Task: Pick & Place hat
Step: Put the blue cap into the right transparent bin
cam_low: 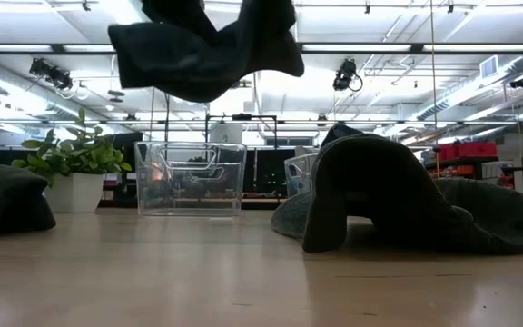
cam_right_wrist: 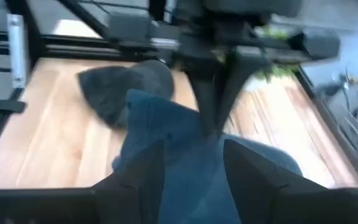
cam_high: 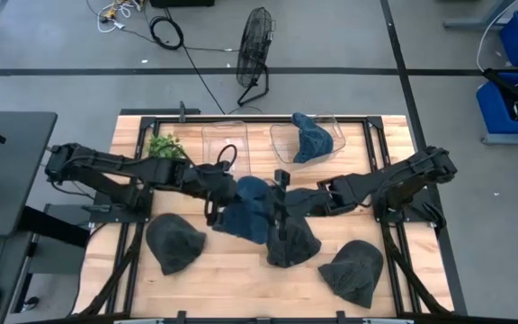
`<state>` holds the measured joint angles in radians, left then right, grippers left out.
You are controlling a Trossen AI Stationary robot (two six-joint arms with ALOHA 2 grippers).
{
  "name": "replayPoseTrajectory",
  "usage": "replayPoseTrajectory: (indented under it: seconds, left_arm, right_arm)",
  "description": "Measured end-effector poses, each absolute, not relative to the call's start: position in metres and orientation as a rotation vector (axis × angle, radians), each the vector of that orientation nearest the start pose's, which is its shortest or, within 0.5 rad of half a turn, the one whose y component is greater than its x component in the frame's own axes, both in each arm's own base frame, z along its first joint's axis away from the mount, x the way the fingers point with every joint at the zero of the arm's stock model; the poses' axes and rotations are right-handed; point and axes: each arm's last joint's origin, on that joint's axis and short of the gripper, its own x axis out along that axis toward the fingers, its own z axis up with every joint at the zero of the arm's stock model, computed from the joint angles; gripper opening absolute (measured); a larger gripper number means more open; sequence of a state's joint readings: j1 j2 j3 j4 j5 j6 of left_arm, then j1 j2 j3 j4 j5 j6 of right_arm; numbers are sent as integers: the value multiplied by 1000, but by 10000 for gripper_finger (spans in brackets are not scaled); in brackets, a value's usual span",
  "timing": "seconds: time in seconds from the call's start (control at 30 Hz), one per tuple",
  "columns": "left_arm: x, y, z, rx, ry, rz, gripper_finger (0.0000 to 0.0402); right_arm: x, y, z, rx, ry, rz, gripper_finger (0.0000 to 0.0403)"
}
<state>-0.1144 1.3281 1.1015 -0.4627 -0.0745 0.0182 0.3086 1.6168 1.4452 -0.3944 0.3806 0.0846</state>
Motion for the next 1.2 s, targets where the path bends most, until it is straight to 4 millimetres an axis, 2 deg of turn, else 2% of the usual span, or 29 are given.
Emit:
replayPoseTrajectory:
  seconds: [0.27,0.33,0.53,0.8,0.93,1.1,1.2]
  left_arm:
    - [284,-16,303,76,674,-14,9]
    - [286,-13,302,74,674,-2,9]
    - [290,-7,299,67,670,20,9]
    - [294,-7,301,75,628,25,9]
    - [295,-7,301,95,620,22,9]
    - [295,-7,301,95,625,20,15]
    - [295,-7,301,98,624,17,32]
  right_arm:
    - [370,74,310,-45,603,-166,168]
    - [377,71,310,-28,562,-172,168]
    - [379,58,297,-48,643,-208,168]
    - [380,53,296,-58,655,-220,164]
    - [379,47,294,-65,684,-233,134]
    - [379,45,293,-93,701,-229,68]
    - [378,45,293,-103,709,-233,29]
